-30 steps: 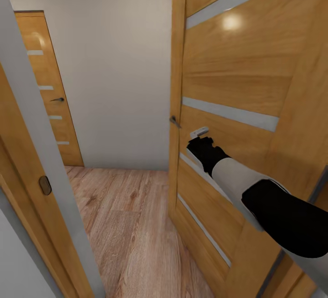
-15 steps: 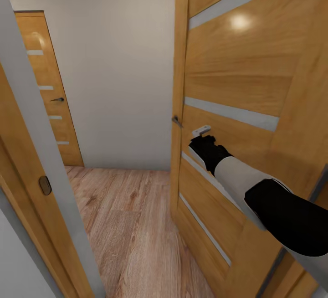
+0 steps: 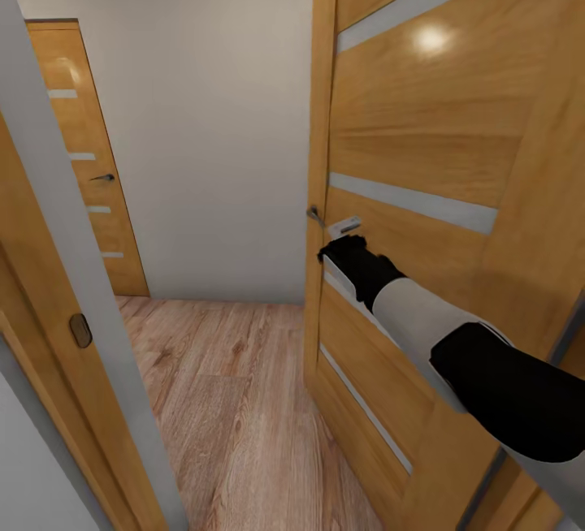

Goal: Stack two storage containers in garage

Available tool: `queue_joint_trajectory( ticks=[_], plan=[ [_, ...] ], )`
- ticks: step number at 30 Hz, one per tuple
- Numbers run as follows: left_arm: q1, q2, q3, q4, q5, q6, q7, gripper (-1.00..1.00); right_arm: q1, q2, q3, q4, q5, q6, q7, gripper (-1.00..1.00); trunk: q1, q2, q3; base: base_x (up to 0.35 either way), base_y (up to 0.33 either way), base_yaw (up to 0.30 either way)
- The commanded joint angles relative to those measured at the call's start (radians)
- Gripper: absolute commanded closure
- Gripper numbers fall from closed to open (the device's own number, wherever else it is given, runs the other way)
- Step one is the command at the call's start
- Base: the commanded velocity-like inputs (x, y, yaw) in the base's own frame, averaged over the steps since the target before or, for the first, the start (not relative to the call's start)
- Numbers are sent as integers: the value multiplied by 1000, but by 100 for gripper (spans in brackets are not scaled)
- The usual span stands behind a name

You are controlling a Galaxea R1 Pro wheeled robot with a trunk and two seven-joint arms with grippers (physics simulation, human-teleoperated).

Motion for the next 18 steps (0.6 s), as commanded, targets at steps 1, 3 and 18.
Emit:
queue_joint_trajectory(
  ticks=[1,3,18],
  plan=[
    [0,0,0,0,1,-3,0,-100,1,0,7,-1,-24,3,-5,-100,0,-1,-1,0,0,0],
    [0,0,0,0,1,-2,0,-100,4,0,7,-3,-40,3,0,-100,0,-1,-1,0,0,0],
    [0,0,1,0,1,-2,1,-100,39,0,7,-7,-83,-13,101,-100,0,-1,-1,0,0,0]
  ],
)
